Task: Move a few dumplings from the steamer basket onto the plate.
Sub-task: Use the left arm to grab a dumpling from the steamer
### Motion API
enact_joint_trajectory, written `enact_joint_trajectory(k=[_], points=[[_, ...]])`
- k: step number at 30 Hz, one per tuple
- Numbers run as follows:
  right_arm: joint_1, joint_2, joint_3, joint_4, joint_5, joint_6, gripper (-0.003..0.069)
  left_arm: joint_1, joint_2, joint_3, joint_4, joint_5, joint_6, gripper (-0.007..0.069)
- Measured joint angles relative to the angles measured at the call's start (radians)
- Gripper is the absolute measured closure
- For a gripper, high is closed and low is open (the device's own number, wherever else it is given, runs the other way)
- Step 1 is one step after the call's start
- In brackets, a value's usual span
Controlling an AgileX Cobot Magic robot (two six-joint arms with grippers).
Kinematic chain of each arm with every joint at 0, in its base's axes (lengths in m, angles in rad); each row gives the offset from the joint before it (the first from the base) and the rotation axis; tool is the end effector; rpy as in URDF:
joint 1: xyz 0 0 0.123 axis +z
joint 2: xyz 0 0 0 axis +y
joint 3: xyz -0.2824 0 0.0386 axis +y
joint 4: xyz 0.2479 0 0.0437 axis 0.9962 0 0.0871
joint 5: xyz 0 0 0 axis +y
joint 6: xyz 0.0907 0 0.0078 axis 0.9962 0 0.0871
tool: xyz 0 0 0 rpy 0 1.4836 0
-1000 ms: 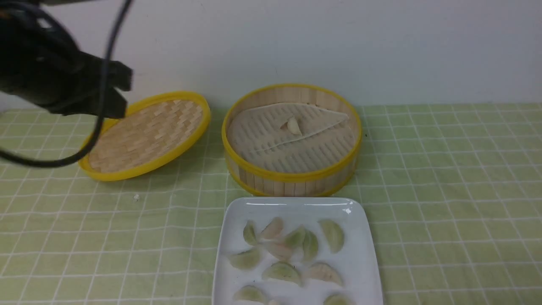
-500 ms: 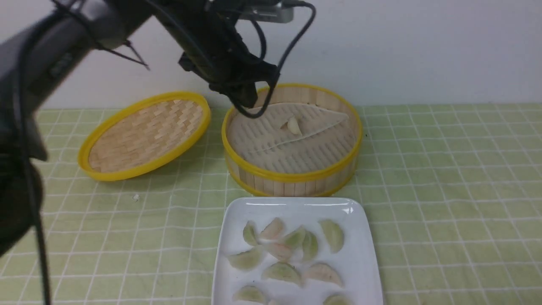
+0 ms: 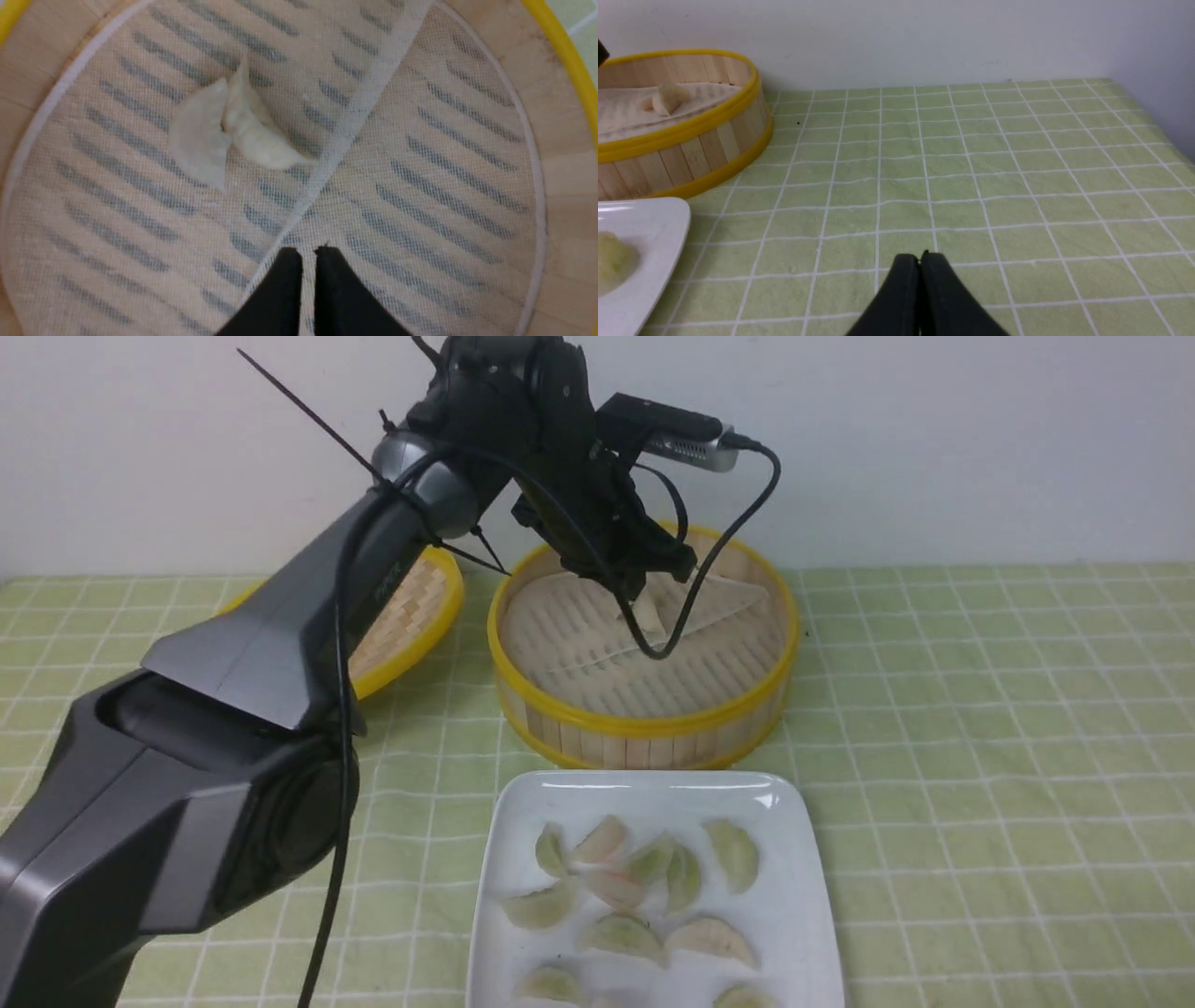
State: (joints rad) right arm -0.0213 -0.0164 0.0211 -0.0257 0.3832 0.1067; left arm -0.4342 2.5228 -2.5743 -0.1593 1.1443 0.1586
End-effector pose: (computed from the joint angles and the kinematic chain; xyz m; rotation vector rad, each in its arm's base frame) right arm 0.0520 -0.0020 0.1724 0.1040 1.8686 0.0335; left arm 0.4900 -0.2417 0.2359 0.7261 2.4832 -0.3140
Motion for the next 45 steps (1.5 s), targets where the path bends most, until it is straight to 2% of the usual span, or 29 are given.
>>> enact_joint_trajectory(k=[5, 9, 10, 13, 15, 23, 25, 33, 45], points=[[0.0, 0.0, 0.0, 0.0, 0.0, 0.0, 0.0675, 0.0, 0.022, 0.0, 0.004, -0.091, 0.041, 0.0417], [0.0, 0.0, 0.0, 0.0, 0.0, 0.0, 0.0675, 0.005, 0.05, -0.001, 0.012, -0.112, 0.054, 0.0218], [0.0, 0.0, 0.0, 0.0, 0.0, 0.0, 0.0675, 0.006, 0.051, -0.001, 0.012, -0.112, 0.054, 0.0211], [0.0, 0.0, 0.0, 0.0, 0.0, 0.0, 0.0675, 0.014, 0.072, -0.001, 0.015, -0.123, 0.094, 0.0118], [0.0, 0.0, 0.0, 0.0, 0.0, 0.0, 0.0675, 0.019, 0.082, -0.001, 0.02, -0.129, 0.142, 0.0082], [0.0, 0.0, 0.0, 0.0, 0.0, 0.0, 0.0675, 0.028, 0.094, -0.001, 0.04, -0.162, 0.425, 0.006], [0.0, 0.0, 0.0, 0.0, 0.0, 0.0, 0.0675, 0.031, 0.094, -0.001, 0.056, -0.182, 0.462, 0.006], [0.0, 0.0, 0.0, 0.0, 0.0, 0.0, 0.0675, 0.074, 0.094, -0.001, 0.03, -0.221, 0.487, 0.006], [0.0, 0.0, 0.0, 0.0, 0.0, 0.0, 0.0675, 0.075, 0.122, -0.001, -0.059, -0.229, 0.538, 0.006]])
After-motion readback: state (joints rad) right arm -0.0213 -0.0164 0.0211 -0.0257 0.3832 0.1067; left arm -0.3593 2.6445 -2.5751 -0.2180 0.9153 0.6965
